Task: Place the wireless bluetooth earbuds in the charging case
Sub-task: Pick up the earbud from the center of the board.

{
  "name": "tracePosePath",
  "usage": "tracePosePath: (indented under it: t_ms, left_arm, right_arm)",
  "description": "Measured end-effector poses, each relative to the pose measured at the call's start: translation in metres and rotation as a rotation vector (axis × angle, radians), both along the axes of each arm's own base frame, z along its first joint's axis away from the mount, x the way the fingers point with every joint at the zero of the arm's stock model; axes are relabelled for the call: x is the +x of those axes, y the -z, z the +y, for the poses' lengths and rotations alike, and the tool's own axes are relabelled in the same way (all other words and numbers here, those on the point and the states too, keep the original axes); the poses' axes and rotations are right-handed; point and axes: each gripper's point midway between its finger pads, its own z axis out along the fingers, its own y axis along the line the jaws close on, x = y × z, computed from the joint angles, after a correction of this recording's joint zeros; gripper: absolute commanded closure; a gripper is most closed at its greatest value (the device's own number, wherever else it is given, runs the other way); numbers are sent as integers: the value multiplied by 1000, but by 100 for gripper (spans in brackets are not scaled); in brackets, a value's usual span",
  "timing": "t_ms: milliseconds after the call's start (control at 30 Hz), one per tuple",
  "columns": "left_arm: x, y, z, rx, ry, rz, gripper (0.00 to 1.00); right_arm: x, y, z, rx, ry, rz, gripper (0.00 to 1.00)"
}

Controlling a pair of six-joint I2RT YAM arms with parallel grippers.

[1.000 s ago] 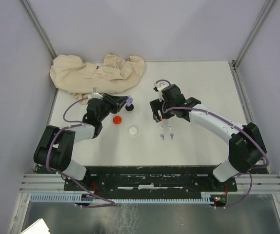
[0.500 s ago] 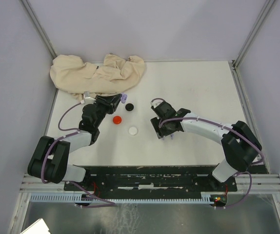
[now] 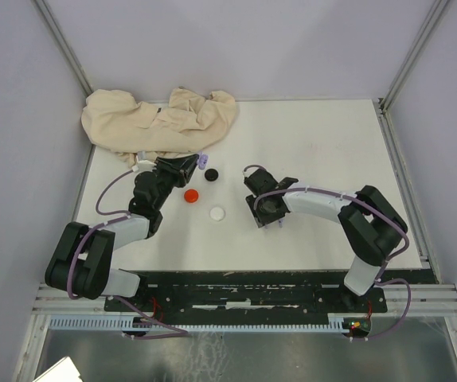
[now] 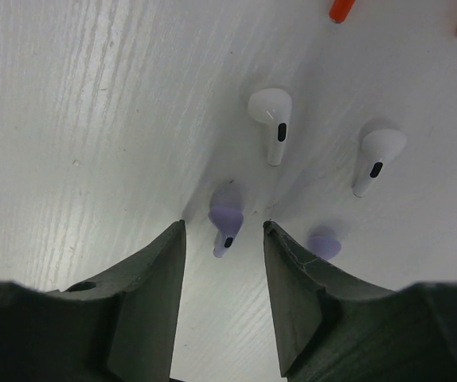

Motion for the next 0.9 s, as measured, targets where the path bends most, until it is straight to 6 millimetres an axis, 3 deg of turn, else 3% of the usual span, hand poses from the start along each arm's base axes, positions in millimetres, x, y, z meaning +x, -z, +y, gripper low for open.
tracePosePath:
  t_ms: [433, 900]
  left_arm:
    - [1, 2, -1, -8, 3, 4, 97]
    - [1, 1, -1, -12, 3, -1, 97]
  right_arm:
    - [7, 4, 3, -11, 5, -5, 55]
    - [10, 4, 4, -17, 13, -10, 71]
